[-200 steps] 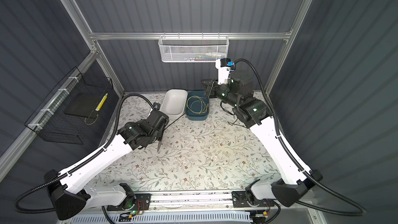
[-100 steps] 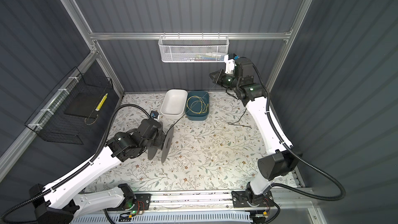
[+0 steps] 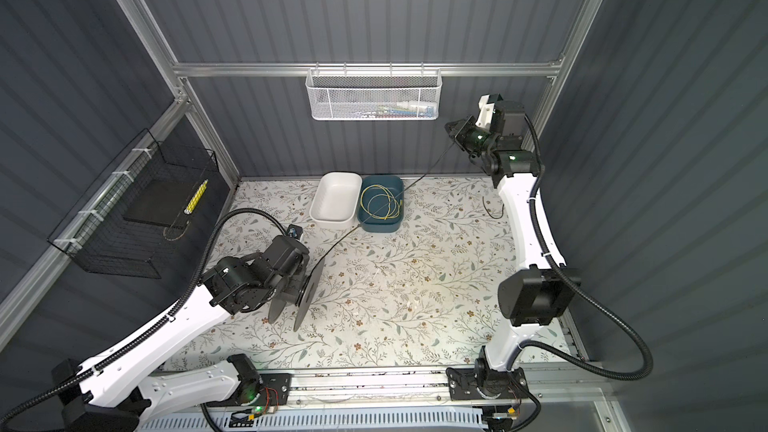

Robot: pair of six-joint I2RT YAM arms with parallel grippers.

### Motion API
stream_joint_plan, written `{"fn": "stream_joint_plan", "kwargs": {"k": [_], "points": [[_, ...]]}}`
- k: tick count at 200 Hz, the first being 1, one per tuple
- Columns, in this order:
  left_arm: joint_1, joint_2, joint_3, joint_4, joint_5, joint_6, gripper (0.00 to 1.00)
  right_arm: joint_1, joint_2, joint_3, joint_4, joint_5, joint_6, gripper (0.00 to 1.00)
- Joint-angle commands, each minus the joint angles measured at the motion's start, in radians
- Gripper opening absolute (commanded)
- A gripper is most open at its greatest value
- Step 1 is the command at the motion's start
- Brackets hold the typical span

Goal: Wrap the cables
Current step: 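Carry the cable to the far corner with the right gripper while left holds spool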

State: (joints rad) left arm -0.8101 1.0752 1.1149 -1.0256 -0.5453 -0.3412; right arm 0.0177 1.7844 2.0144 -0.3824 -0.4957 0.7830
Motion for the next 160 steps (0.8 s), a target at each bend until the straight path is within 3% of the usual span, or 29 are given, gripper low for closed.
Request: {"fn": "stream_joint_plan", "kwargs": {"k": [1,50,98,160], "points": [[0.003,-0.038,0.059,-0.047,-0.013,0.021,0.0,-0.042,0.033,0.063,0.002,-0.024,0.01,0.11],[0.003,-0.073,0.138,-0.121,-0.024,0.062,0.0,-0.084,0.131,0.124,-0.077,-0.03,-0.036,0.1],[0.004,-0.093,0.216,-0.192,0.015,0.087,0.0,-0.084,0.147,0.068,-0.053,-0.019,-0.034,0.0],[0.004,-0.103,0.47,-0.193,0.217,0.206,0.0,-0.073,0.069,-0.226,0.068,0.071,-0.034,0.0]]}}
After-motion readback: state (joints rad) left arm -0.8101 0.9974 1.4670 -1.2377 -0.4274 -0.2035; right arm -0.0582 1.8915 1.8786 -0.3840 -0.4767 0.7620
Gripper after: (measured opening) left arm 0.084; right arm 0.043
